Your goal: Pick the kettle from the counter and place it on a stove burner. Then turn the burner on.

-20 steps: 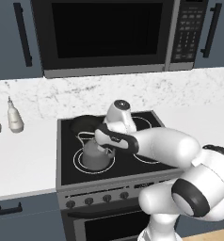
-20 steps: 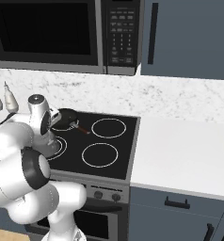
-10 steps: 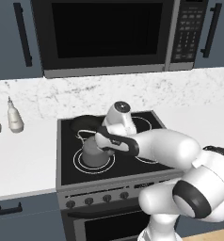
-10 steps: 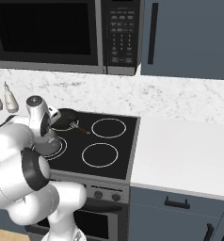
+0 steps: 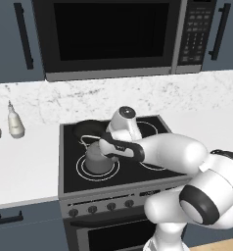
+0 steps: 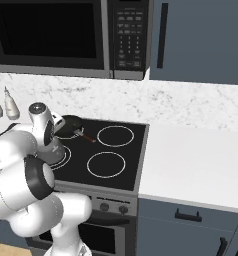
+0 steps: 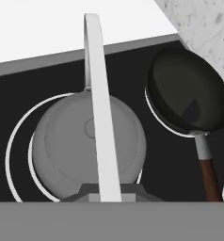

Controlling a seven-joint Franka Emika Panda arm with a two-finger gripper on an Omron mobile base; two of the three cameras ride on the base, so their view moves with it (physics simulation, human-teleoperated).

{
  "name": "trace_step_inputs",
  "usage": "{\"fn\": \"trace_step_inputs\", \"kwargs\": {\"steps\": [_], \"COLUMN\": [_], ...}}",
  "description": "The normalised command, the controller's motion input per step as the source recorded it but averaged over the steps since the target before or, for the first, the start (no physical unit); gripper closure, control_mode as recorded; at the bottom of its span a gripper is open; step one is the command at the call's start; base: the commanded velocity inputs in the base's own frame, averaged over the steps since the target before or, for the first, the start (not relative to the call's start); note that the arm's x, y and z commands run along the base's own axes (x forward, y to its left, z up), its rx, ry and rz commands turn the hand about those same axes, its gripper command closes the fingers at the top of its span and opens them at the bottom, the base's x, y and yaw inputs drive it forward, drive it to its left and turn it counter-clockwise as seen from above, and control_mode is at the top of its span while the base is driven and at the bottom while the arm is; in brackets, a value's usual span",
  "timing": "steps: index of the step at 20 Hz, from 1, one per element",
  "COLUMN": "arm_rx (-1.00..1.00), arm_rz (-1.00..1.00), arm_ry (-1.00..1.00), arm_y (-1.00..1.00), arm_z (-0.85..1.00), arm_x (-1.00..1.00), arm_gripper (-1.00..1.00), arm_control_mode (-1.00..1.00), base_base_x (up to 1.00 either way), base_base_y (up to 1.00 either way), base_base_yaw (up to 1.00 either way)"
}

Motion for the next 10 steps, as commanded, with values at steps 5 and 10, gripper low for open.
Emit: {"fn": "trace_step_inputs", "kwargs": {"steps": [5,10], "arm_rx": [0.0,0.01], "arm_rz": [0.0,0.03], "arm_ry": [0.0,0.01], "arm_y": [0.0,0.04], "arm_z": [-0.01,0.0], "arm_x": [-0.02,0.0], "arm_gripper": [1.0,1.0], "arm_control_mode": [-1.0,-1.0], "base_base_x": [0.0,0.0], "base_base_y": [0.0,0.0], "base_base_yaw": [0.0,0.0]}}
